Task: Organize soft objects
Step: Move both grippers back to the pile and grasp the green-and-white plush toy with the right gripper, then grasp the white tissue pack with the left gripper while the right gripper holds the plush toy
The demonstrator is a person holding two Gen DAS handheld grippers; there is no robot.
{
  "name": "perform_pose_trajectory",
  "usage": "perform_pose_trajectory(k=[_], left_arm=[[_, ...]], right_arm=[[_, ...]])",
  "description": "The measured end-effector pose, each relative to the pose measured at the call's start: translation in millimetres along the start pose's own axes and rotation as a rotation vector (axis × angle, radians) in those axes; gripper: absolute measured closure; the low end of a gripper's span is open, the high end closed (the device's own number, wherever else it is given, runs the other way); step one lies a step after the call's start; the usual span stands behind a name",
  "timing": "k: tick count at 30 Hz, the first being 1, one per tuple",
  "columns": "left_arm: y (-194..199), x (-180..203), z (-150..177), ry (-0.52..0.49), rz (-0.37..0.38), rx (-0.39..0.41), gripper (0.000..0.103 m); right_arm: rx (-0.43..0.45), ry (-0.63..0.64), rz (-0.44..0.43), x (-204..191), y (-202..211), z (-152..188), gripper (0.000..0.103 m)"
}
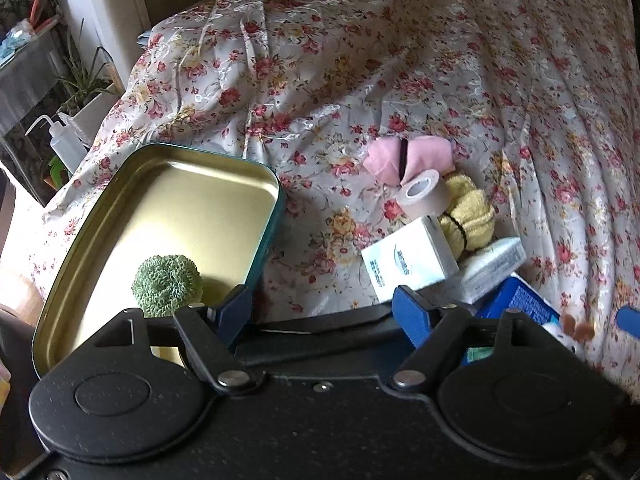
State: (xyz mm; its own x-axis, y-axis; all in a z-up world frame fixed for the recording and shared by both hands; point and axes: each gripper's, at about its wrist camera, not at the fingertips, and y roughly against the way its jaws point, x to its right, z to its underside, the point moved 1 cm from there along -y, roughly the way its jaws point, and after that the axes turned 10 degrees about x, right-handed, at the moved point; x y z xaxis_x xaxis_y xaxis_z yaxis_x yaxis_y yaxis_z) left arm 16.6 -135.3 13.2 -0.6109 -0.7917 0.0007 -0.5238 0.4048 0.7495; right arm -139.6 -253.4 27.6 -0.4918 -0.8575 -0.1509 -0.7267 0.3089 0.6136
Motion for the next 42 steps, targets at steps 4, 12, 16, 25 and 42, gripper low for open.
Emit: perform_pose_trajectory(k=[4,12,16,25,42], left_arm=[[-3.5,-0.8,-0.9,0.005,-0.005,-0.006,0.028],[-4.6,-1.9,-0.6,0.014,-0.003,-0.02,0.028],[-4.0,-1.8,-0.8,0.015,-0.001,-0.019,0.028],[-2.2,-1.9,-1.9,0.013,-0.001,-0.017,0.028],[3.6,-2.5,0.7,-0.007,0.003,0.0,0.028]], right_arm=[[-0.038,0.033,-0.022,-8.1,-6.0,7.9,0.001],[-0.104,0.044,0.042,-5.8,-18.5,16.4,0.001],[-0.163,0.052,0.02,-9.6,-27.2,21.1,0.001],[-0.198,0.061,0.089,-9.9,-40.4,22.6,0.002],[-0.01,-0.085,0.133,19.0,-18.4,-2.7,0.033]])
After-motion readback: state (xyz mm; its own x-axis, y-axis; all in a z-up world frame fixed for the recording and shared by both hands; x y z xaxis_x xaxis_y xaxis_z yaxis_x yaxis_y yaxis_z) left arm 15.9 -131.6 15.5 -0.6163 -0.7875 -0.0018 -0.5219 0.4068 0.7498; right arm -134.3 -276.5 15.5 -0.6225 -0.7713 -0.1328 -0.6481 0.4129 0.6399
